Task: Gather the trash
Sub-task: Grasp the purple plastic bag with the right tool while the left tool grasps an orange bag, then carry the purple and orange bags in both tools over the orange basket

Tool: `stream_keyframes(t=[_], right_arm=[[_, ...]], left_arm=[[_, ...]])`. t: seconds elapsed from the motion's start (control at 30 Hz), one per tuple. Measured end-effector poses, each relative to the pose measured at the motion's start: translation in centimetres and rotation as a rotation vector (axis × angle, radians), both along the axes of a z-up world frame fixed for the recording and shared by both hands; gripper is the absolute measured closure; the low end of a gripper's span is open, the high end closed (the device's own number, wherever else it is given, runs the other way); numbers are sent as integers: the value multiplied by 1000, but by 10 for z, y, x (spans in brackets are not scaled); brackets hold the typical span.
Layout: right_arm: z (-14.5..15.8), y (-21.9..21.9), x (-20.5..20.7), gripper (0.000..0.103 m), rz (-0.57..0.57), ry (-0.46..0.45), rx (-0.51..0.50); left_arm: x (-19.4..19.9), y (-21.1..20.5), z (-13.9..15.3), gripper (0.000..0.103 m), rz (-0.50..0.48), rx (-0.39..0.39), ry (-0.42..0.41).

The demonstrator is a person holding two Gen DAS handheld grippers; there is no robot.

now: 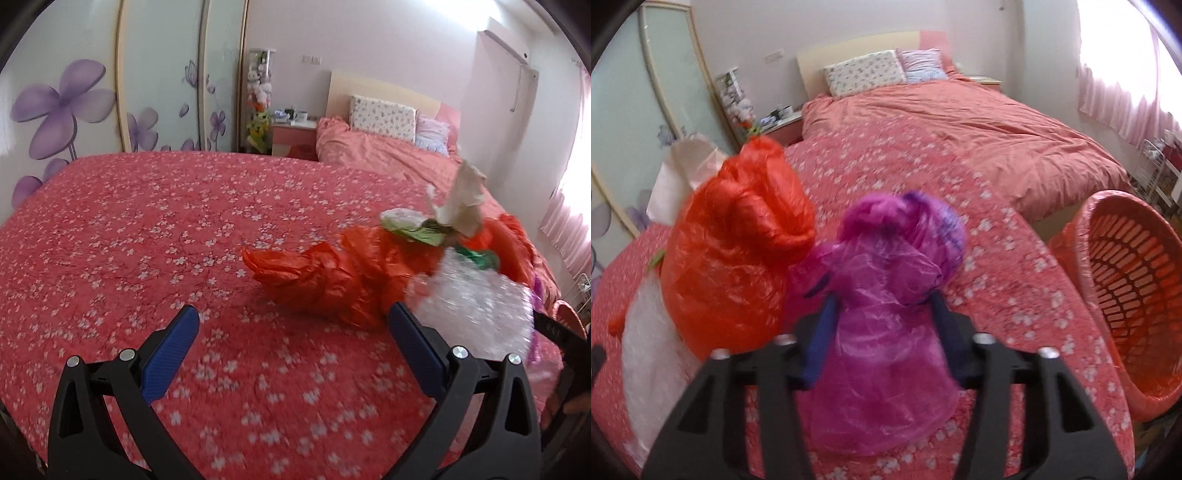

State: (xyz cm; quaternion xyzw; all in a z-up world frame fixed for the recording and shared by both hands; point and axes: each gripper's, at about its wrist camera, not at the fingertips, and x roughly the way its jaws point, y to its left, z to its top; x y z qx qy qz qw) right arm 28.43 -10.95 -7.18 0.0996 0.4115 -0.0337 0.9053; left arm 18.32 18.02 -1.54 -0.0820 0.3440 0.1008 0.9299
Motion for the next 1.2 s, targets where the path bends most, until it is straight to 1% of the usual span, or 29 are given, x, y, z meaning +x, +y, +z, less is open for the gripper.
stream_keyframes(t=[0.03, 0.07, 0.1, 0.17, 0.2, 0.23, 0.37, 0.57, 0.63, 0.7, 0.8, 0.83, 0.87, 0.93, 1.03, 1.13, 1.2], right_arm=[[0, 1, -2, 69, 7, -7, -7], [0, -1, -5, 73, 13, -14, 1], [2, -3, -7, 80, 14, -23, 1], [7, -8, -14, 88, 22, -41, 0], [10, -11, -18, 95, 22, -51, 3], [13, -15, -21, 96, 19, -60, 3], [26, -27, -38, 98, -6, -116, -10], [39, -44, -56, 98, -46, -162, -25], [41, -46, -58, 98, -47, -165, -35], [42, -45, -61, 98, -46, -163, -40], [40, -46, -62, 98, -43, -156, -33], [39, -45, -62, 98, -39, -153, -31], [37, -44, -63, 98, -33, -151, -33], [36, -41, -64, 98, -21, -152, -41], [40, -37, -69, 98, -17, -160, -47], [45, -39, -72, 98, -21, -169, -40], [49, -40, -76, 98, -21, -178, -40]], left_arm=[[3, 1, -1, 2, 1, 6, 3], [7, 2, -2, 2, 1, 18, 8], [10, 4, -3, 2, -1, 19, 9], [14, 5, -4, 2, -5, 21, 13], [17, 6, -4, 2, -6, 23, 14], [18, 6, -4, 2, -6, 26, 14], [27, 8, -2, 2, -9, 18, 14], [38, 7, -1, 4, -24, 27, 11], [44, 5, -6, 11, -33, 44, 33], [51, 5, -12, 17, -38, 43, 64], [57, 7, -24, 25, -54, -11, 104], [58, 7, -27, 30, -62, -30, 112], [60, 8, -30, 33, -71, -50, 119], [58, 7, -30, 41, -73, -55, 112], [53, 8, -25, 50, -75, -45, 89], [46, 10, -17, 54, -61, -27, 67], [40, 12, -10, 54, -49, -19, 50]])
